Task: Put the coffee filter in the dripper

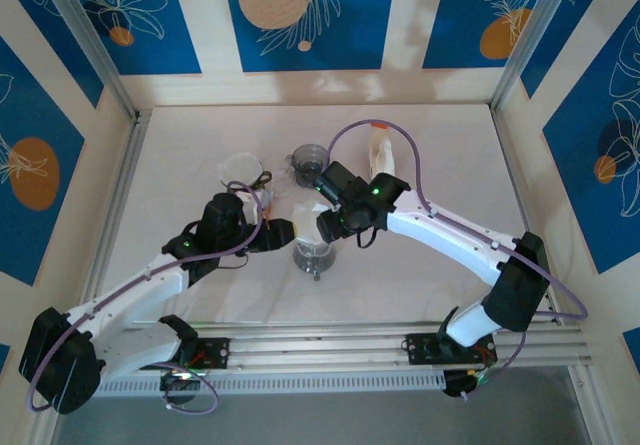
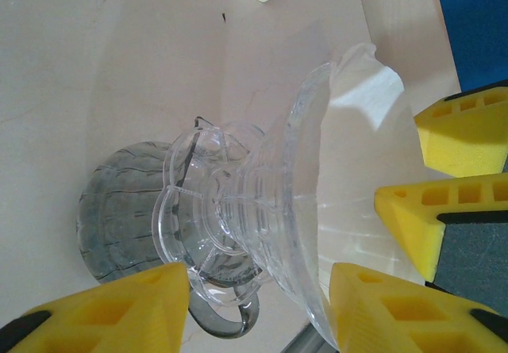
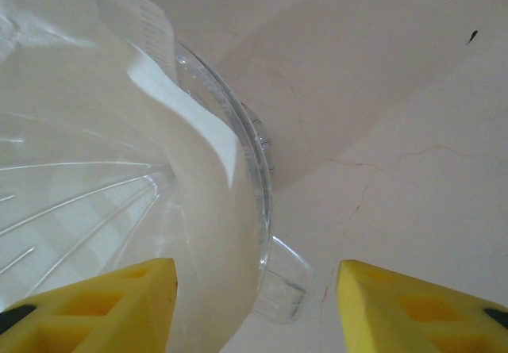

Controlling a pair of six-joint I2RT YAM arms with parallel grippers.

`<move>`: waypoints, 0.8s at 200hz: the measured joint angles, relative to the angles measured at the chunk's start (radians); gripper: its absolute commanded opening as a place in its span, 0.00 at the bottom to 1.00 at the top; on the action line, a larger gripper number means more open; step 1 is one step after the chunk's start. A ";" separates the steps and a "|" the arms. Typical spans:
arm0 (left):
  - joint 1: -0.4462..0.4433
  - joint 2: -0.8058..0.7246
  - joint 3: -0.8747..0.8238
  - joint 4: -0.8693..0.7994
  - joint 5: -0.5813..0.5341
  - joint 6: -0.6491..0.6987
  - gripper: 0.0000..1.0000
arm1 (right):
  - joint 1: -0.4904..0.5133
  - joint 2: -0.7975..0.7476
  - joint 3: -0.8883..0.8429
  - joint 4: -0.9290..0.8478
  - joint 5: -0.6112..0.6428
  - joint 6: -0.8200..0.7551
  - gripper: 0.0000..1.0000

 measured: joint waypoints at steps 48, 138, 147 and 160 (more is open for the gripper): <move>0.000 0.000 -0.006 0.013 0.000 0.000 0.53 | 0.000 -0.009 0.000 0.004 0.012 0.003 0.58; 0.000 0.000 -0.006 0.010 -0.001 -0.006 0.70 | -0.002 -0.142 0.000 0.048 0.058 0.018 0.58; 0.000 0.000 -0.006 0.009 -0.001 -0.006 0.71 | -0.002 -0.142 -0.001 0.049 0.058 0.019 0.59; 0.000 -0.002 -0.006 0.006 -0.001 -0.004 0.72 | -0.002 -0.142 -0.001 0.049 0.061 0.024 0.59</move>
